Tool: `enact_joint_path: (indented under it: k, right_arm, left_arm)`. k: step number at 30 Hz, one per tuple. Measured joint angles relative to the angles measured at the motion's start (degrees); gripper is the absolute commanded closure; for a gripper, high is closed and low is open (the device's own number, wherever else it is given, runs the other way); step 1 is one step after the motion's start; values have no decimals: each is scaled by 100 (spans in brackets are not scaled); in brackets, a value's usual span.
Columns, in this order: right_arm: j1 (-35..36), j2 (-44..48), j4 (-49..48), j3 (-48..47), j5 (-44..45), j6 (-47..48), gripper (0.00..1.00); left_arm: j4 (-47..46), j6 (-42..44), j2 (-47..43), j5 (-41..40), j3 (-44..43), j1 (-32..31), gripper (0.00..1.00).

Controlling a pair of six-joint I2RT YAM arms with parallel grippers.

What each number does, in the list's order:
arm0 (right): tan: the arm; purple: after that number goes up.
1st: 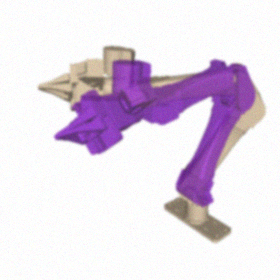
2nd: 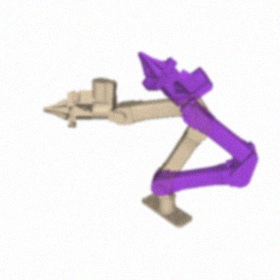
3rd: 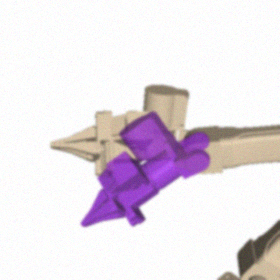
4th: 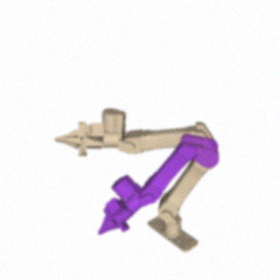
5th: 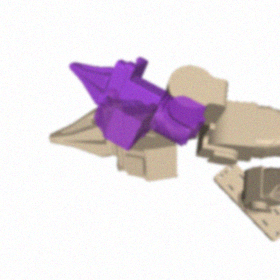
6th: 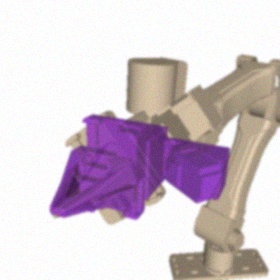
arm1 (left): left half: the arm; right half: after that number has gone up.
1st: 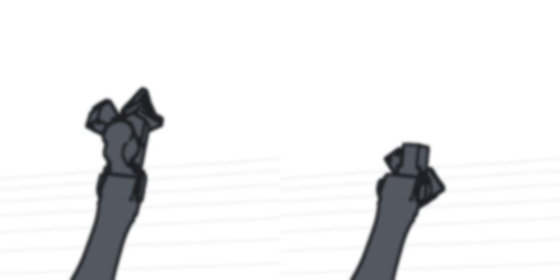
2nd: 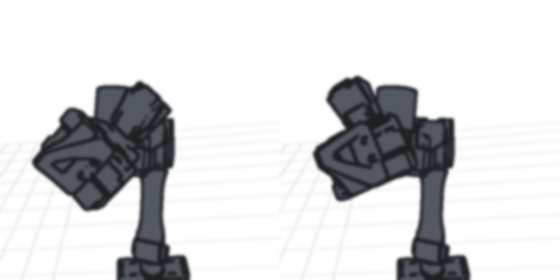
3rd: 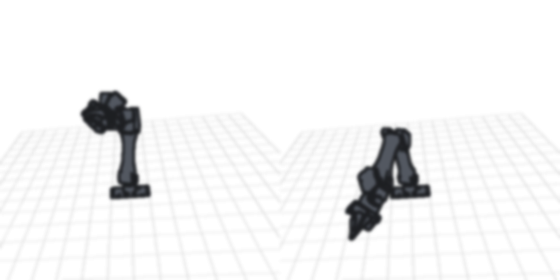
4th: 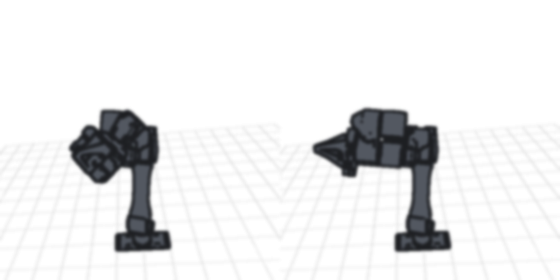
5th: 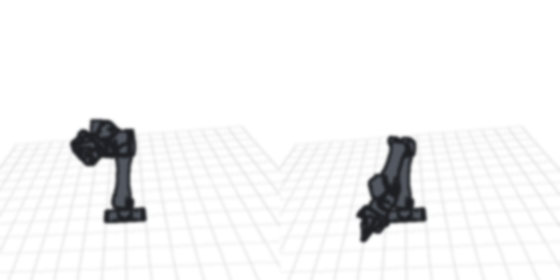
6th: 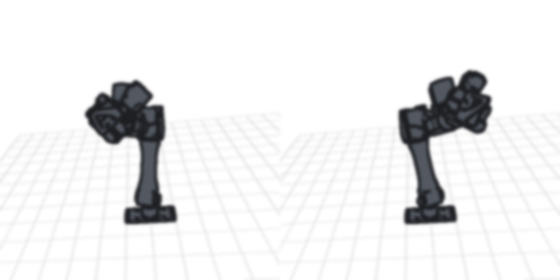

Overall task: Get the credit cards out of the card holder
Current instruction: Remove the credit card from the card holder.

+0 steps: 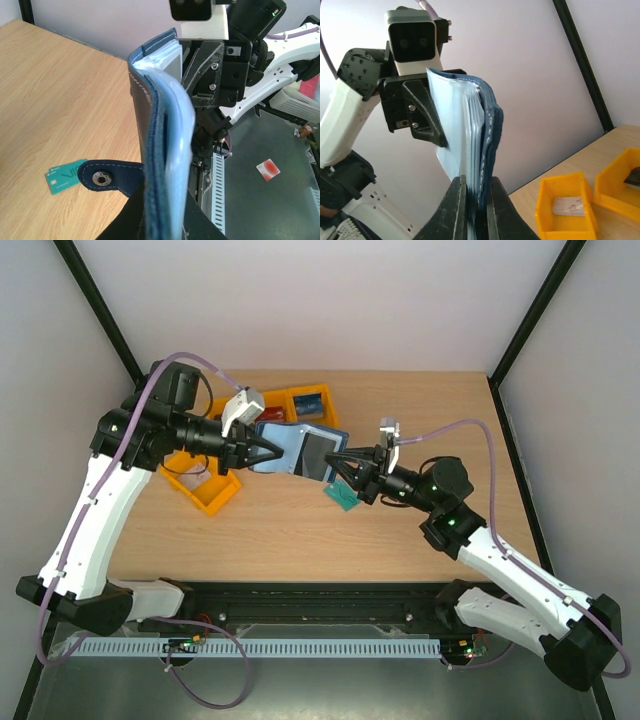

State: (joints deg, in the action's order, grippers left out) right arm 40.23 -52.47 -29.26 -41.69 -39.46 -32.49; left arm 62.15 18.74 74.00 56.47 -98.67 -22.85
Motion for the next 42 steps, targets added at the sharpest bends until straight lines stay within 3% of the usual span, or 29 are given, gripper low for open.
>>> enact_joint_path:
  k: [6,11,13,17,23,29,33,37,42]
  right_arm:
    - [0,-28,-352,155,-96,-251,98]
    - [0,-44,-487,310,-160,-387,98]
    - [0,-24,-396,345,-109,-398,98]
    - [0,68,11,350,168,-295,98]
    - [0,17,925,328,863,-177,98]
    - [-4,-210,1659,260,1453,-105,98]
    - [-4,-385,1939,155,1644,-70,98]
    - [-4,-455,2076,61,1766,-42,98]
    - [-4,-455,2151,-20,1805,20,98]
  left_arm:
    - [-90,-79,-57,0,138,79,95]
    - [-205,-197,-127,-2,361,109,36]
    - [-308,-258,-127,35,378,157,21]
    - [-667,-619,-184,11,400,501,1]
    - [-1370,-1303,-348,-601,476,1058,1]
    - [-1873,-1808,-361,-1307,629,1093,1]
    - [-2380,-2166,-439,-1008,1255,1014,4]
    - [-2656,-2527,-295,-605,2057,522,9]
    - [-2739,-2629,-111,-310,2393,13,10]
